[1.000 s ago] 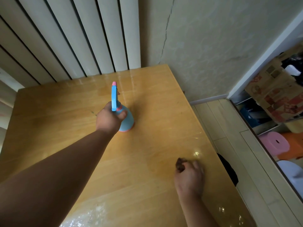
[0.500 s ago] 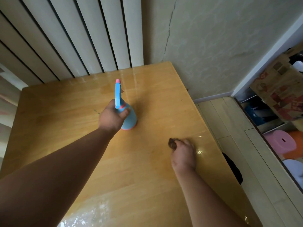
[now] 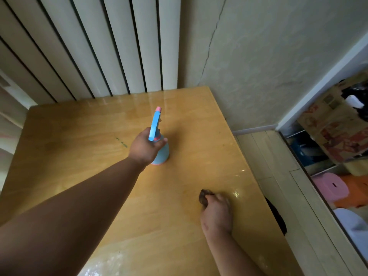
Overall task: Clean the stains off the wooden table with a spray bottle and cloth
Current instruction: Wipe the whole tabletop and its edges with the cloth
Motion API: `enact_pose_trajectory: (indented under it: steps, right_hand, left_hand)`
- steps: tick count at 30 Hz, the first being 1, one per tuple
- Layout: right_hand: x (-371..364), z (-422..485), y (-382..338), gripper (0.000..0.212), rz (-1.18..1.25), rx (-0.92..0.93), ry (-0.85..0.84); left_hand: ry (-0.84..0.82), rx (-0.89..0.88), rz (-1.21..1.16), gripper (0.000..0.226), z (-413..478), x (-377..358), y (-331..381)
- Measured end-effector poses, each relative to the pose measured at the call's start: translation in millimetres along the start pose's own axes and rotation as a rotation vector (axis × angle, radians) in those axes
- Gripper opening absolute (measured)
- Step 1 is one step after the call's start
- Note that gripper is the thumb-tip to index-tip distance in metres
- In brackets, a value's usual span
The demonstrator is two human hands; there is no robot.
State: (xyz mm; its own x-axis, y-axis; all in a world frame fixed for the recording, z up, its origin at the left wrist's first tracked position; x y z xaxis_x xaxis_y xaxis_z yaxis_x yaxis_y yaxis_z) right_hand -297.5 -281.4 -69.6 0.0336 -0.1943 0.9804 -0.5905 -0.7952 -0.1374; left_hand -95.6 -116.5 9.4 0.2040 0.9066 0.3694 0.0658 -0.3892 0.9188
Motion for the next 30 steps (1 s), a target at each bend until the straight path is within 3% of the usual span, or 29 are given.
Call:
enact_pose_trajectory:
  steps: [10, 13, 22, 30]
  right_hand:
    - [-18, 21, -32, 0.043, 0.048, 0.234, -0.071]
    - [-14, 38, -22, 0.045, 0.02, 0.176, -0.135]
    - [14, 34, 68, 0.036, -0.001, -0.18, -0.008]
    - [1, -21, 32, 0.027, 0.095, -0.2, 0.034]
  left_hand:
    - [0.005, 0.05, 0.011, 0.028, 5, 3, -6]
    - [0.004, 0.046, 0.02, 0.028, 4, 5, -4]
    - [0.024, 0.058, 0.032, 0.043, 1, 7, -4]
    - [0.0, 0.056, 0.002, 0.046, -1, 11, -6]
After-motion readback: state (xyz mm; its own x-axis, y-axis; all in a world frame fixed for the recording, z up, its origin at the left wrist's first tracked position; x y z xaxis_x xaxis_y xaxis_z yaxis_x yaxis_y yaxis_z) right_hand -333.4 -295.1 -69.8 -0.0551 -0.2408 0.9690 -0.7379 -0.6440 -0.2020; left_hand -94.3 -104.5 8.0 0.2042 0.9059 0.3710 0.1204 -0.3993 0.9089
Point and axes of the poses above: each hand's wrist, its own z-axis towards the middle knuckle, its own x-axis out of the back of the hand, y = z × x, the point moved 4 cm from there along z, towards the middle knuckle, and after that the axes turned 9 degrees about -z, right-handed, at the moved point
